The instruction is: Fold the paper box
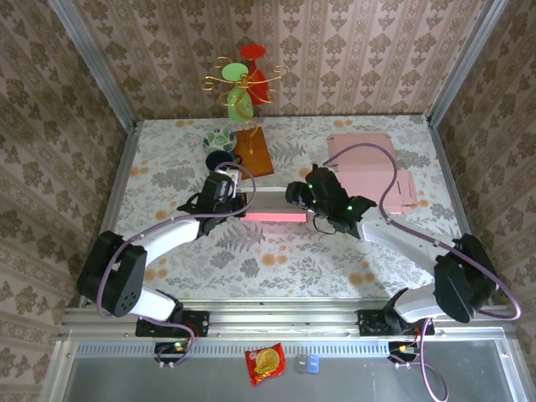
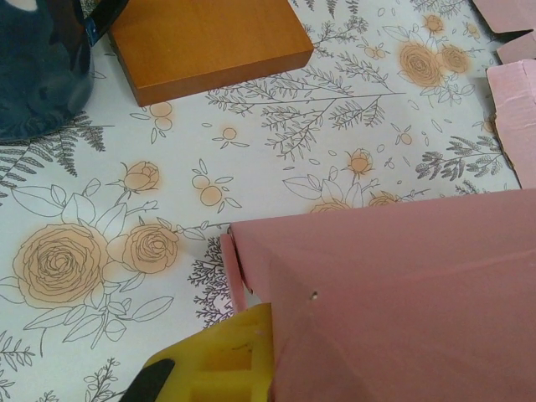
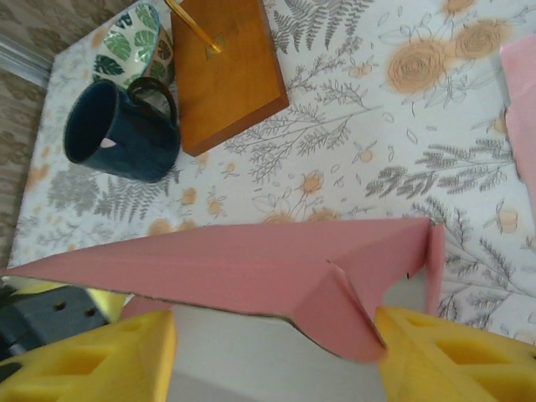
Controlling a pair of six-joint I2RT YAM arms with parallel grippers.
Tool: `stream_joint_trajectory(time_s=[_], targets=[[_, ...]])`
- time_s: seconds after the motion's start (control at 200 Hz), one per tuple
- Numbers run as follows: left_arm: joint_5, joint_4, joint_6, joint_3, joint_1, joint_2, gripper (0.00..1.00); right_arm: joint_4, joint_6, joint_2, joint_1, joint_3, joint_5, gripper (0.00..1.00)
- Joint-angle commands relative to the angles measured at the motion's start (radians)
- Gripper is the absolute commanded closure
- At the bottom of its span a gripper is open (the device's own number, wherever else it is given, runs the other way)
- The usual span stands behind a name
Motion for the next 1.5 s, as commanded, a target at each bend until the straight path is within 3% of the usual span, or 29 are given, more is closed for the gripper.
stream_joint_trajectory(time_s=[0.0, 0.245, 0.495, 0.69, 1.035, 1.335, 1.495], targets=[[-0.032, -0.022, -0.025, -0.011, -0.009, -0.012, 1.0, 0.024, 0.212, -0.069, 0.007, -0.045, -0.028, 0.33], [-0.045, -0.033, -0.03, -0.003, -0.023, -0.011, 1.0, -0.06, 0.413, -0.186, 0.007, -0.058, 0.023, 0.35], [-0.067, -0.035, -0.034, 0.005, -0.04, -0.011, 1.0, -0.086, 0.873, -0.244, 0.046, -0.088, 0.062, 0.39], [-0.096, -0.036, -0.04, 0.006, -0.06, -0.01, 1.0, -0.107, 1.13, -0.176, 0.079, -0.035, 0.044, 0.45], [-0.119, -0.028, -0.053, -0.003, -0.078, -0.011, 1.0, -0.053, 1.211, -0.021, 0.086, 0.045, 0.045, 0.55], [-0.123, -0.029, -0.058, -0.003, -0.086, -0.014, 1.0, -0.039, 1.204, 0.009, 0.085, 0.075, 0.047, 0.57], [-0.125, -0.028, -0.058, -0.004, -0.088, -0.012, 1.0, -0.008, 1.215, 0.071, 0.077, 0.073, 0.036, 0.65]])
